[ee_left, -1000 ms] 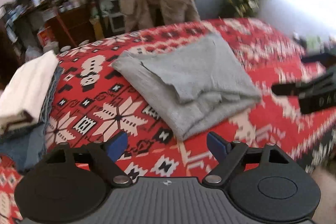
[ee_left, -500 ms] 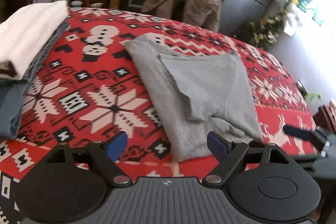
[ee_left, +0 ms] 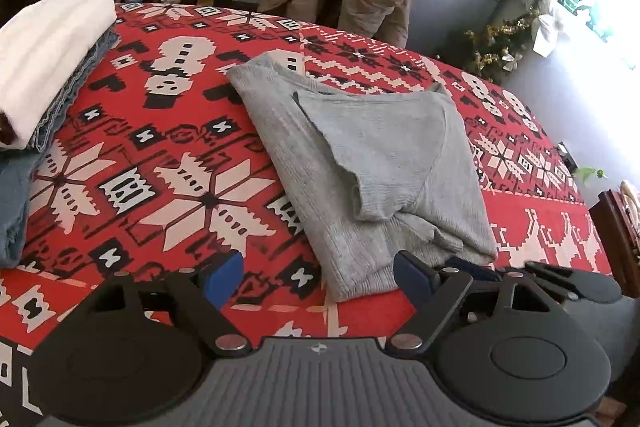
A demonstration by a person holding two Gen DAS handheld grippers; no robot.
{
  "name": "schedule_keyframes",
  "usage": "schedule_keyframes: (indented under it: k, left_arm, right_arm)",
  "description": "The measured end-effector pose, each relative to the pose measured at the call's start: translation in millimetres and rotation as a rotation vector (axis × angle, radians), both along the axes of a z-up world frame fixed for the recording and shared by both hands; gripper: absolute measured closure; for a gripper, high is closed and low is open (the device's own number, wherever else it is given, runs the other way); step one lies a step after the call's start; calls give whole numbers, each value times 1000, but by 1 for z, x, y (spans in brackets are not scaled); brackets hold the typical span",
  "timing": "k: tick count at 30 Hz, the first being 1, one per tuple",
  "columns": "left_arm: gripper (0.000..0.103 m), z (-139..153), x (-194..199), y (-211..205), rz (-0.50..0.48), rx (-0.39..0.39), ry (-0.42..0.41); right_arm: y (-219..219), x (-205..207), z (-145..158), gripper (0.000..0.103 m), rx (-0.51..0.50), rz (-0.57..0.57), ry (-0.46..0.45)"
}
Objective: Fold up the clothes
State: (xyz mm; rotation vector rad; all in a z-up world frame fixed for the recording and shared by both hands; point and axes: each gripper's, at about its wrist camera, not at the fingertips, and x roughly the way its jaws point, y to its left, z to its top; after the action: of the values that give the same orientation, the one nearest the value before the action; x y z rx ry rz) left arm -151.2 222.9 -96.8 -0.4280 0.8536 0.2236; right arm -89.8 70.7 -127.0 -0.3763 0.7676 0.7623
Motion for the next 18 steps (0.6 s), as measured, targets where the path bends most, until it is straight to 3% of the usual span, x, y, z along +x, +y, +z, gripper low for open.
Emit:
schedule_keyframes:
  k: [7, 11, 16, 18]
  left_arm:
    - [21, 3, -3, -1, 11, 7, -1]
    - [21, 5, -6, -2, 16, 21, 1]
    - [21, 6, -7, -4, 16, 38, -6]
    - [28, 9, -7, -6, 20, 56, -29]
  right_arm:
    - [-16, 13, 17, 90, 25, -72, -14]
    - [-16, 28, 9, 88, 5, -112, 4]
    - [-30, 6, 0, 87, -12, -69, -24]
    - [-36, 3, 2, 87, -17, -64, -7]
